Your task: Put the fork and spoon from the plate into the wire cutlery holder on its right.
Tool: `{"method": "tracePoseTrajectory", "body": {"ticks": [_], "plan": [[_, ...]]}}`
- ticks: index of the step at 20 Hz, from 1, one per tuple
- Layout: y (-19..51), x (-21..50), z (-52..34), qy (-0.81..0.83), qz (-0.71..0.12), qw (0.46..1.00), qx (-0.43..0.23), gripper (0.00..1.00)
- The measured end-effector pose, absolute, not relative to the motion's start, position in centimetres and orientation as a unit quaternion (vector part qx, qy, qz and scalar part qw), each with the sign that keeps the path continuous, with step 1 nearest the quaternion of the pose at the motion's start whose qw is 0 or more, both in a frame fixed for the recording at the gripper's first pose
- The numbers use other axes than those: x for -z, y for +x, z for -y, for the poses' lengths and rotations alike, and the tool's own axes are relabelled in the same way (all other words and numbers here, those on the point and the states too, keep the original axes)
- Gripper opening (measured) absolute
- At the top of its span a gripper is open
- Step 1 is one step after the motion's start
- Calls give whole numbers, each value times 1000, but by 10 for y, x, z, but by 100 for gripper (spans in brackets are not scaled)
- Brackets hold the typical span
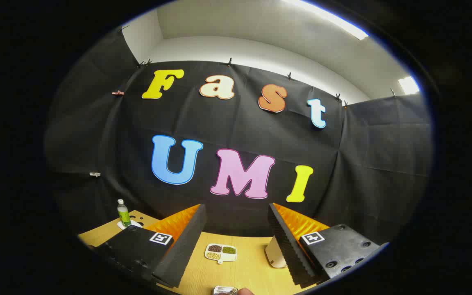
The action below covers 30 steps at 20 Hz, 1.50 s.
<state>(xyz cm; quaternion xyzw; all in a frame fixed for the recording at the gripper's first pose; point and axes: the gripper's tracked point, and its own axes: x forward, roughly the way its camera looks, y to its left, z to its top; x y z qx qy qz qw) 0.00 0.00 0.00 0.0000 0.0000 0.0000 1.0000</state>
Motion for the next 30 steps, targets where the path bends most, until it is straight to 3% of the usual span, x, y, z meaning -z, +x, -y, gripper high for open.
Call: {"method": "tracePoseTrajectory", "body": {"ticks": [24,30], "plan": [[-1,5,0,5,-5,1000,1,98],[-1,17,-31,9,-32,999,-41,98]]}}
